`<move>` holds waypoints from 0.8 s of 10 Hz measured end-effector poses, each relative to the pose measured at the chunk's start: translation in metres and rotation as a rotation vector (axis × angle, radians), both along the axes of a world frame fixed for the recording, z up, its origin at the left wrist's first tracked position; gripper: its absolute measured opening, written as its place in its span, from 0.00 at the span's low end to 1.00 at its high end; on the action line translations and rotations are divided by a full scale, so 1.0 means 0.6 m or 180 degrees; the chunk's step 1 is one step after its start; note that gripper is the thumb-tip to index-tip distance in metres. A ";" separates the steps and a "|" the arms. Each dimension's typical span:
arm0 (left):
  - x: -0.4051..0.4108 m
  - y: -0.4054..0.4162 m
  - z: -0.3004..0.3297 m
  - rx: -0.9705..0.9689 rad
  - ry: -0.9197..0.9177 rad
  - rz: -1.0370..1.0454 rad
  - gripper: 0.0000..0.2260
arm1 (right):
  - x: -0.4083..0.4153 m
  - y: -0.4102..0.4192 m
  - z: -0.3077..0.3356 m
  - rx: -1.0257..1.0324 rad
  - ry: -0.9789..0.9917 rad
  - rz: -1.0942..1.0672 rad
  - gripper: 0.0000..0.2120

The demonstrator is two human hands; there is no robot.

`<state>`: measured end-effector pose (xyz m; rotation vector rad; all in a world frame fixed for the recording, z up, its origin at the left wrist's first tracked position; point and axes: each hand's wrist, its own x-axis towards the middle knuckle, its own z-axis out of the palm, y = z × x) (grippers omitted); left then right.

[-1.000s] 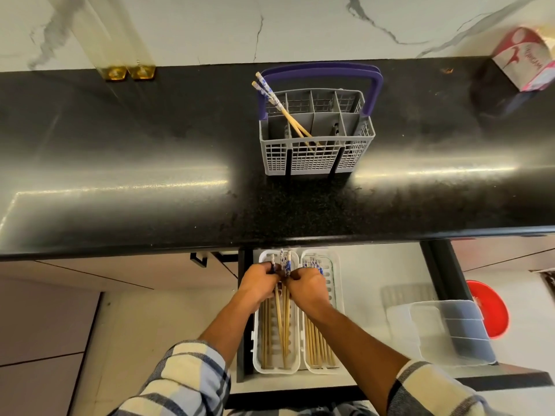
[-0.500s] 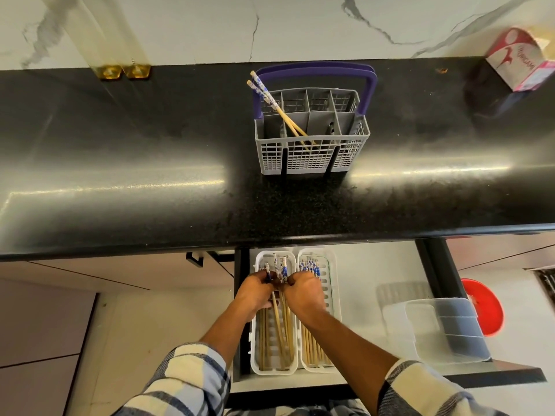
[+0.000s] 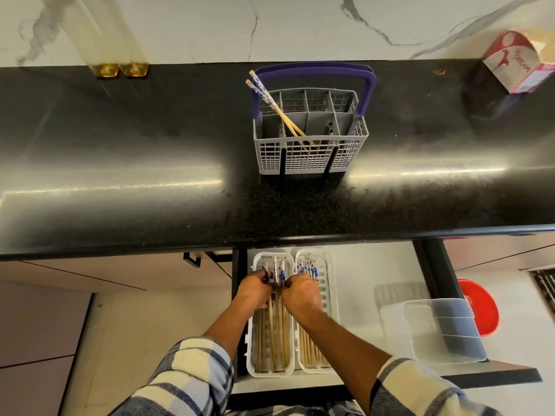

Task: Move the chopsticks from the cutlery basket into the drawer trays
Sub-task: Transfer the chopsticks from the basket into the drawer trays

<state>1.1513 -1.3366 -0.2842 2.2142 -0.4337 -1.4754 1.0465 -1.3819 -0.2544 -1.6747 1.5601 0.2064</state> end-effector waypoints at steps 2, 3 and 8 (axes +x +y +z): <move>-0.022 -0.003 -0.002 0.0158 -0.0354 -0.0190 0.14 | 0.023 -0.001 0.006 -0.0248 0.0414 0.0219 0.09; -0.044 0.002 -0.004 0.0060 -0.0430 0.0086 0.11 | 0.032 -0.002 0.019 -0.0301 0.0589 0.0437 0.08; -0.072 0.017 -0.006 0.0326 -0.1262 -0.0647 0.13 | 0.043 -0.011 0.012 -0.0354 0.1061 0.1150 0.12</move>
